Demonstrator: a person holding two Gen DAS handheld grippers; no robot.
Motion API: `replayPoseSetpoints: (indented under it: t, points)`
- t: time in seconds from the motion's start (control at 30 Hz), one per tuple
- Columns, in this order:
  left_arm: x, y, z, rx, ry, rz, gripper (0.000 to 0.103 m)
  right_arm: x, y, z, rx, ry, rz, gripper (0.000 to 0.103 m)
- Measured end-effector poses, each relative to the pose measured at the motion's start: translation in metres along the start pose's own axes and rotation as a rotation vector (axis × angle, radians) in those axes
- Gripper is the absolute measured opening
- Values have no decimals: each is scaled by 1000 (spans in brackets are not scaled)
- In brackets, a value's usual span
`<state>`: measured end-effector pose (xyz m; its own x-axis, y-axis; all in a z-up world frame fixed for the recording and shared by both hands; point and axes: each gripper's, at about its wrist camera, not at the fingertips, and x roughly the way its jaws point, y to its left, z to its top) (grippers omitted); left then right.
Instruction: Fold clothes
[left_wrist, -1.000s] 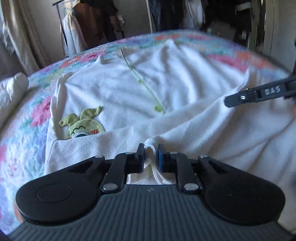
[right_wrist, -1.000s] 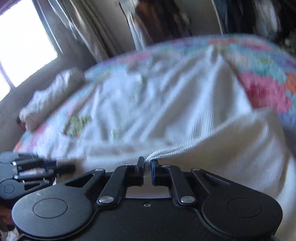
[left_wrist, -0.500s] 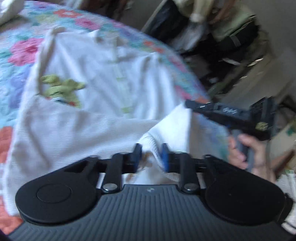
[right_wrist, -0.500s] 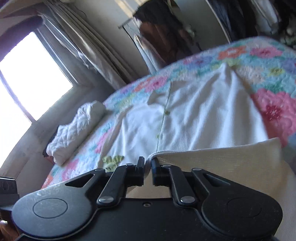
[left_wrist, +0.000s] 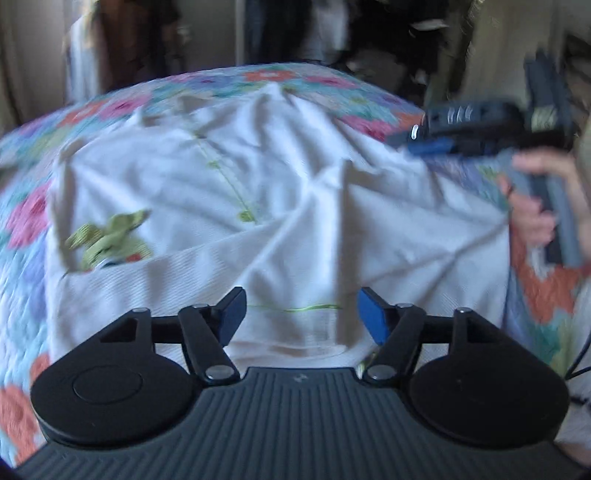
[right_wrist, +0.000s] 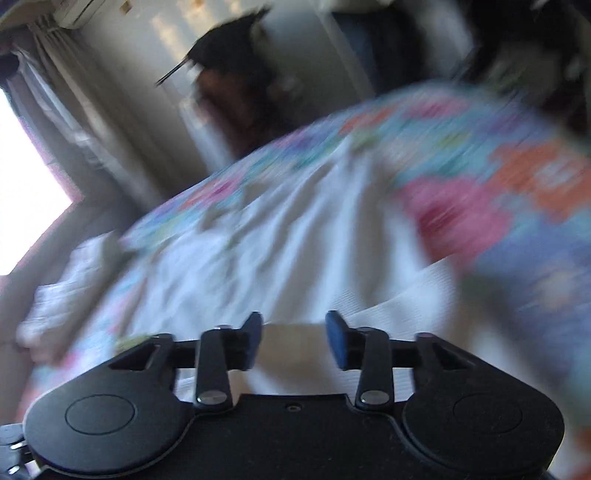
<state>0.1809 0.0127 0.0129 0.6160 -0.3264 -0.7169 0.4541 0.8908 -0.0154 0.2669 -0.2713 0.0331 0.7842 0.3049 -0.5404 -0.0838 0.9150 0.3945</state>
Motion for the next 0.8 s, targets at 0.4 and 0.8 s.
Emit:
replayPoseSetpoints:
  t: [0.4, 0.8]
  points:
    - [40, 27, -3, -201, 95, 20, 12, -34, -9, -16, -96, 66, -144, 64]
    - [-25, 119, -13, -798, -92, -346, 12, -26, -60, -14, 116, 57, -242, 65]
